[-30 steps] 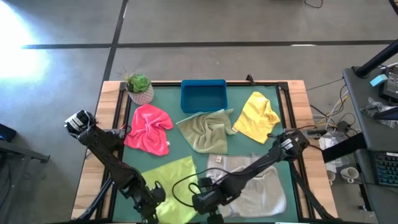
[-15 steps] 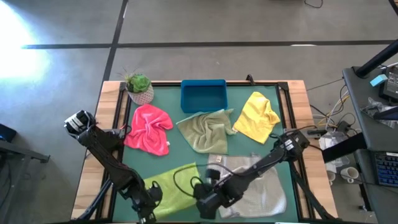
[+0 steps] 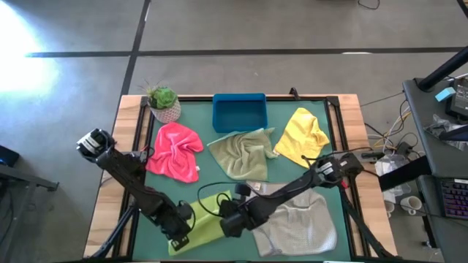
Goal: Fold microfiber towels
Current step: Fold the green microfiber towel
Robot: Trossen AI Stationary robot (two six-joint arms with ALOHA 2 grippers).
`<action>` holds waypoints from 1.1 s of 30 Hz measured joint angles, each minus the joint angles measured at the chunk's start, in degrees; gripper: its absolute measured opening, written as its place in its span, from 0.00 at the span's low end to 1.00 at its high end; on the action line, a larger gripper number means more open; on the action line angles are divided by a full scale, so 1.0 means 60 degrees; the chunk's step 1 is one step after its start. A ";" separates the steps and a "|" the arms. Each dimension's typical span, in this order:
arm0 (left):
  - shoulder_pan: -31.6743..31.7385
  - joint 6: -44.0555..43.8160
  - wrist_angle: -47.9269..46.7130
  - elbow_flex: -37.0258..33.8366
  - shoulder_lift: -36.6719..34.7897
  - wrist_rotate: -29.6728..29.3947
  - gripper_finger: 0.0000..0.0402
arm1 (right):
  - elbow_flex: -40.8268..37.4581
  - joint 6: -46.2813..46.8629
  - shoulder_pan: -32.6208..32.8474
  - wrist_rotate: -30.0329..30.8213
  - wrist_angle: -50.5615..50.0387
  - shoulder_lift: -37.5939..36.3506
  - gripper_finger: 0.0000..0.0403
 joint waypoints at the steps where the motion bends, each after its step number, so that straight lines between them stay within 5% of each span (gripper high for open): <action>1: 0.0047 -0.0014 -0.0008 -0.0059 0.0000 -0.0004 0.00 | 0.0000 -0.0021 -0.0052 -0.0012 0.0113 0.0042 0.02; 33: 0.0425 0.0065 -0.1684 -0.0157 0.0000 -0.0535 0.00 | -0.0011 0.0640 -0.0749 -0.0426 -0.0168 0.0156 0.06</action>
